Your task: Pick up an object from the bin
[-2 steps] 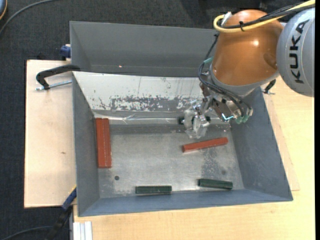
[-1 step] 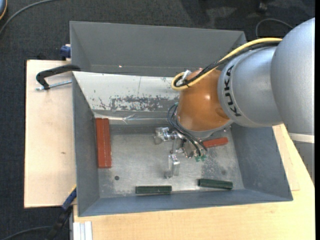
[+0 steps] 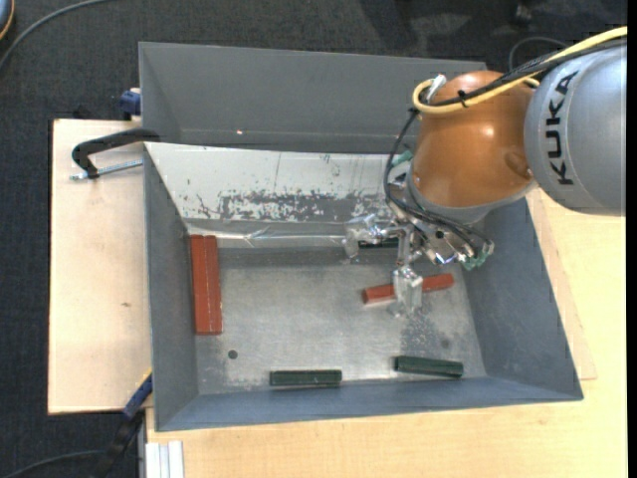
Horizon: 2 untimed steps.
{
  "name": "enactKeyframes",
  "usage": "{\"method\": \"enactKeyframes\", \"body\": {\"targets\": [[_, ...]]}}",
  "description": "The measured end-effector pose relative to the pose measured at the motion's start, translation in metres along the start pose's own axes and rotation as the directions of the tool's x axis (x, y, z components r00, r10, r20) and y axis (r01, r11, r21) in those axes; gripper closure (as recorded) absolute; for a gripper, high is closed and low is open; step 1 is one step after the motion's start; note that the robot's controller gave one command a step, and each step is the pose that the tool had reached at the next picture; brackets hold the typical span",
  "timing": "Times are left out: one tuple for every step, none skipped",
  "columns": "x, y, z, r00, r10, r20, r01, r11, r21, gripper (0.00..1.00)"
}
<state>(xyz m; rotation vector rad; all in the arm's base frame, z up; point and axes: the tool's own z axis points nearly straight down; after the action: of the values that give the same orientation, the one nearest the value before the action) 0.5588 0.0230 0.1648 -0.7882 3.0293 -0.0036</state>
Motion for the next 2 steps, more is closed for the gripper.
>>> {"method": "enactKeyframes", "body": {"targets": [[0.0301, -0.0659, 0.0947, 0.799, -0.601, -0.004, 0.601, 0.799, -0.010, 0.00], [0.0282, -0.0651, 0.0924, 0.799, -0.602, -0.002, 0.602, 0.798, -0.008, 1.00]]}}
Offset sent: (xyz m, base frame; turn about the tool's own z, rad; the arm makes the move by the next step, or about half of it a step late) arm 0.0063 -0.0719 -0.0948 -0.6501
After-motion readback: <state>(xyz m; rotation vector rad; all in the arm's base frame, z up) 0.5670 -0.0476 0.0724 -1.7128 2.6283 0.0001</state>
